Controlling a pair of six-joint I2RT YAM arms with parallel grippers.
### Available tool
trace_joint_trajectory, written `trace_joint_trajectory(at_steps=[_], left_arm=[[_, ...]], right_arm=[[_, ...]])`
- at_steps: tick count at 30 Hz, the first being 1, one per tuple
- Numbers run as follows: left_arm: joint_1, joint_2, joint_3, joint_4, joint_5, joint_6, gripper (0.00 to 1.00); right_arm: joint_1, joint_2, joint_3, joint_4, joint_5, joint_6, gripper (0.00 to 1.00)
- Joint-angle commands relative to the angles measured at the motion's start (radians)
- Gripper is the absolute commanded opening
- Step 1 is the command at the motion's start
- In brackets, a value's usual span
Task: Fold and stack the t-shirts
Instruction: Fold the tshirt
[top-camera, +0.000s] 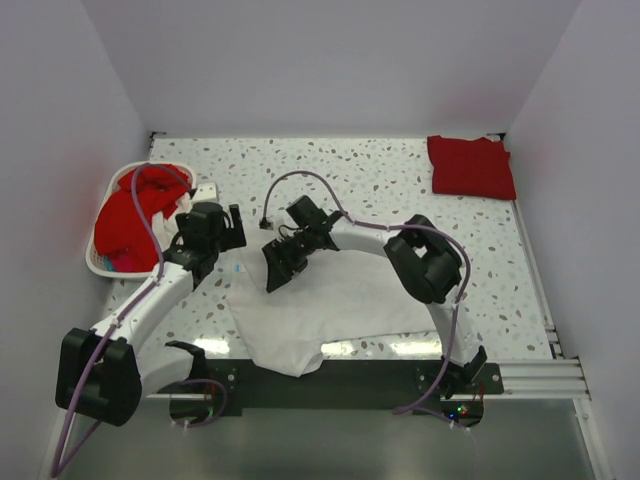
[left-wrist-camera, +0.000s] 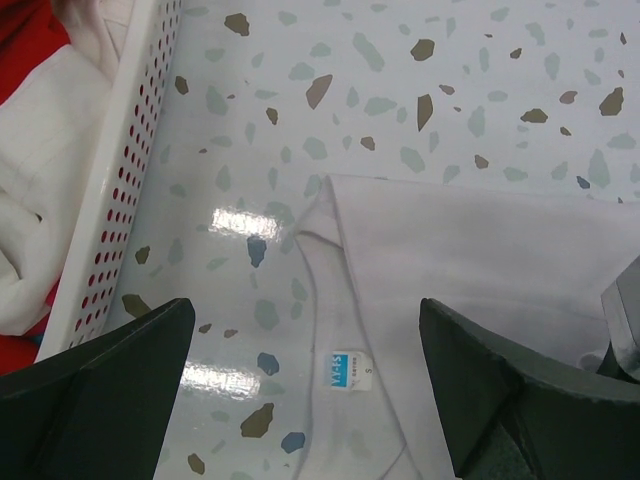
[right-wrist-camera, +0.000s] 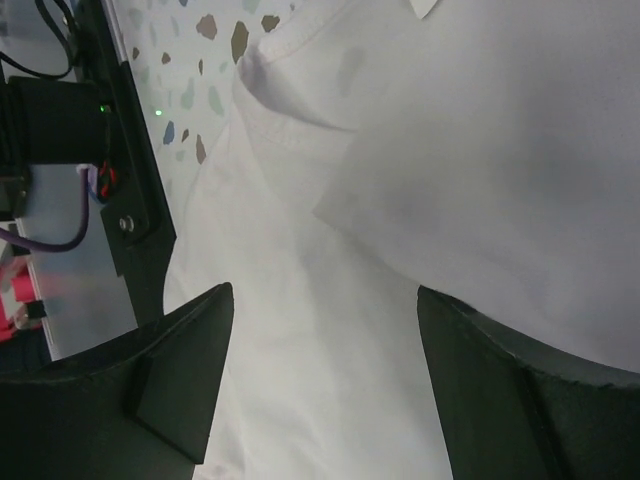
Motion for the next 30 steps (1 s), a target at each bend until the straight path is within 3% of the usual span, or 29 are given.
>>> trace_joint_trajectory(at_steps=[1,9,18,22,30], left_arm=[[0.006,0.004,0.036,0.018,0.023,-0.014,1.0],[0.005,0.032,0.024,0.018,0.201,-0.056,0.95],[0.0,0.151,0.068,0.015,0.31,-0.132,0.72],[-0.001,0.182,0.074,0.0,0.297,-0.139,0.72],[-0.001,0.161,0.038,-0.004,0.253,-0.134,0.78]], right_arm=[[0.036,-0.136,-0.01,-0.105,0.1,-0.087,0.77],[0.018,-0.347,-0.078,-0.13,0.364,-0.07,0.76],[-0.025,-0.278,-0.049,-0.067,0.561,0.061,0.49],[-0.025,-0.209,0.013,-0.072,0.607,0.085,0.4],[-0.025,-0.12,0.071,-0.027,0.647,0.125,0.35]])
